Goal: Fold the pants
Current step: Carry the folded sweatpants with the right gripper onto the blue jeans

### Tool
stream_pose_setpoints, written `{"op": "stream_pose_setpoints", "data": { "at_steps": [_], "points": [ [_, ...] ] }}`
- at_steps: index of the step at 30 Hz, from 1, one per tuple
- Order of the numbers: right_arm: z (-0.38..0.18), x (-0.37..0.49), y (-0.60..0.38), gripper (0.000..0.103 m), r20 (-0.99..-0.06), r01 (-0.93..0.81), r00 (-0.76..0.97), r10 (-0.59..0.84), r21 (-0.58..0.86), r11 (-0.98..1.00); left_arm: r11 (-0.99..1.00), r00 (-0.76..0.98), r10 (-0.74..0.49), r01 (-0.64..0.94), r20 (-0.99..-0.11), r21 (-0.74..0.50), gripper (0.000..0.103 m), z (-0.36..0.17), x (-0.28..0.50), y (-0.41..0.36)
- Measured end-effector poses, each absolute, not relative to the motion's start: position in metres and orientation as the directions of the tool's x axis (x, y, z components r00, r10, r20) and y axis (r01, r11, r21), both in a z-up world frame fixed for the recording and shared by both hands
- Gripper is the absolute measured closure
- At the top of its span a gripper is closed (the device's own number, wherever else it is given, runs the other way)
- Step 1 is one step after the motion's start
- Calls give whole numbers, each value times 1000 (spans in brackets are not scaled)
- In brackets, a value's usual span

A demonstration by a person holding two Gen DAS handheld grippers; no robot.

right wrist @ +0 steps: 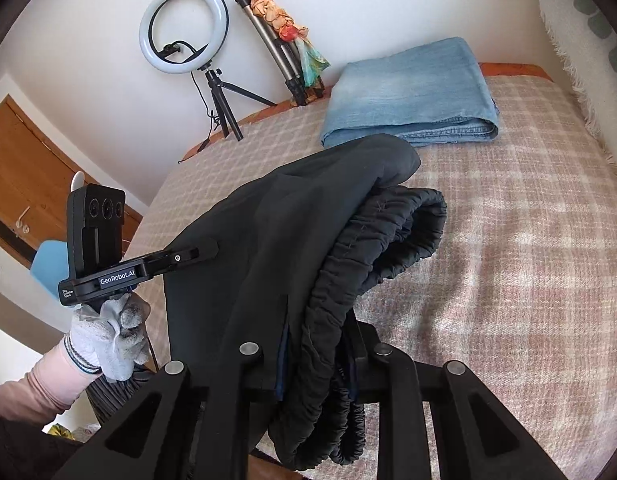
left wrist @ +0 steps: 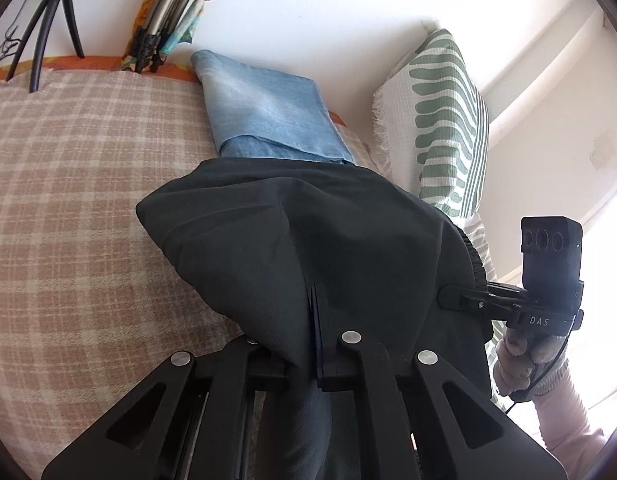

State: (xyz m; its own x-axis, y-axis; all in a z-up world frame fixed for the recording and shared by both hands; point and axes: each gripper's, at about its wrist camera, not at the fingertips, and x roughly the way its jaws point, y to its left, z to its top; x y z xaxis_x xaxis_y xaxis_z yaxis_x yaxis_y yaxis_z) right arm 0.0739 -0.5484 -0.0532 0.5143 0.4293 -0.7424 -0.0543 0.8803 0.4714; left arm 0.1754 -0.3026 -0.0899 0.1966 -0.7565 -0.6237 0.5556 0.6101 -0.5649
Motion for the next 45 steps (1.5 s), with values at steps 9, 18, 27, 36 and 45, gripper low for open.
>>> {"op": "stream_pose_setpoints", "data": {
  "at_steps": [9,18,27,36,45],
  "points": [
    [1,92,-557,82,-704,-78,609,365,405,911,587,258,-780,616,-570,-525,97,-42,204,-318],
    [30,141,-576,82,-679,-62,672,297,348,935,593,318,-785,635,-532,-496,97,-6,247,-351],
    [45,203,-606,82,-655,-44,713,249,312,949,607,377,-778,657,-503,-447,97,19,296,-389],
    [36,277,-646,82,-662,-38,717,217,273,961,619,390,-766,662,-510,-423,97,16,356,-428],
    [-15,338,-675,82,-722,-17,662,201,254,967,644,348,-731,637,-587,-424,97,-31,392,-455]
  ]
}}
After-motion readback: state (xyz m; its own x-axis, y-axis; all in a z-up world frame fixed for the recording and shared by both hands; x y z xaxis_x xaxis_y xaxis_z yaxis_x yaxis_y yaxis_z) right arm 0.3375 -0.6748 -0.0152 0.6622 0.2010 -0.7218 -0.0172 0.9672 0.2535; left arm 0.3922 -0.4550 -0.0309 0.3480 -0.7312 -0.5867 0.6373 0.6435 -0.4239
